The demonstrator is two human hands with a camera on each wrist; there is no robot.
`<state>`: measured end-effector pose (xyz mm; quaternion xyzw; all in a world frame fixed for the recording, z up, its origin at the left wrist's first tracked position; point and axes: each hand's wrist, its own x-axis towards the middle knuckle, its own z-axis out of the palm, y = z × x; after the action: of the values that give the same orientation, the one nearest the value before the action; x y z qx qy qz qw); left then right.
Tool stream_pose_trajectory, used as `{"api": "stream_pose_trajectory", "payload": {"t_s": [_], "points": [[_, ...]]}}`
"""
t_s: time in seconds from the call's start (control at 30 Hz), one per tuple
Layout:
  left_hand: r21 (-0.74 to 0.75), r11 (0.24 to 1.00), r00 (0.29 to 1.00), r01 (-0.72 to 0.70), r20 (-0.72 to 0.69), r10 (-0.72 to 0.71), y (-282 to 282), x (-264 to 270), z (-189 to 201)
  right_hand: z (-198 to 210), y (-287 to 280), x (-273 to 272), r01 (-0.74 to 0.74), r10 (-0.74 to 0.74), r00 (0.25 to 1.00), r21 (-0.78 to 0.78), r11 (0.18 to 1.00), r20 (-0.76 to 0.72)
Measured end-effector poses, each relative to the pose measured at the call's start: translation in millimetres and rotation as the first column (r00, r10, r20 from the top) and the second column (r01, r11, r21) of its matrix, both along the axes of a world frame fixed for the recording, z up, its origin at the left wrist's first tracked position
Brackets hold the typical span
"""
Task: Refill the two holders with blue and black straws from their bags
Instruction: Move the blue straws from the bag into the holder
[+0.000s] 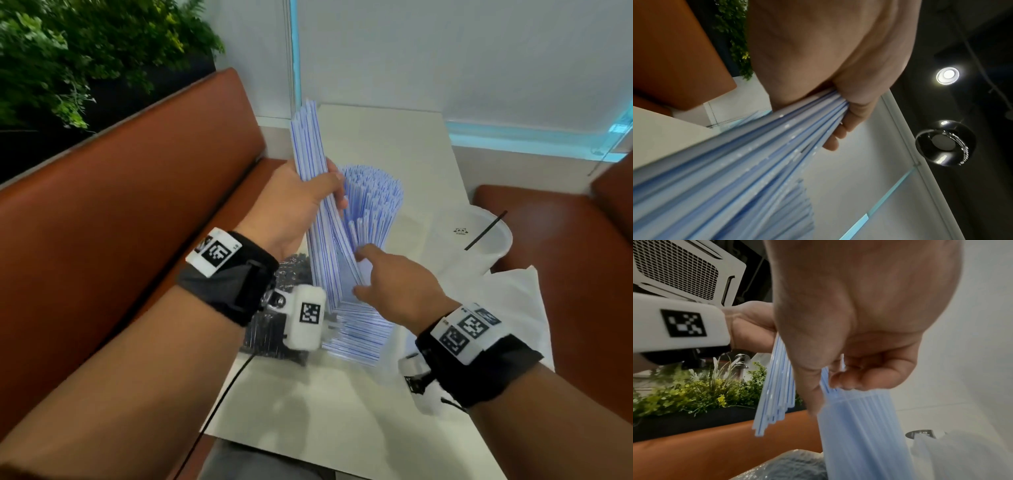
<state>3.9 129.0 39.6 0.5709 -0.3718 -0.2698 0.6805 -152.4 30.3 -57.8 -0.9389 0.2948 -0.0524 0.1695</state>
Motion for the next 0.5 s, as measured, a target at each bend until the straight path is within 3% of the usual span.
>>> {"api": "stream_pose_trajectory", "payload": {"t_s": [0.2, 0.4, 0.5], "points": [[-0.041, 0.991, 0.992, -0.125, -0.038, 0.123, -20.5, 18.5, 19.1, -0.2, -12.3, 5.0, 0.006, -0.006, 0.998, -0.004, 1.000, -0.065], [-0.212, 0.926, 0.947, -0.311, -0.155, 0.282, -39.2, 17.2, 21.5, -13.8, -18.3, 16.4, 0.017, -0.015, 1.000, 0.105, 0.994, -0.026], [-0.198, 0.917, 0.938, -0.346, -0.040, 0.345, -43.0, 13.9, 8.8, -17.4, -20.9, 15.2, 0.028, -0.028, 1.000, 0.086, 0.996, -0.001]]}}
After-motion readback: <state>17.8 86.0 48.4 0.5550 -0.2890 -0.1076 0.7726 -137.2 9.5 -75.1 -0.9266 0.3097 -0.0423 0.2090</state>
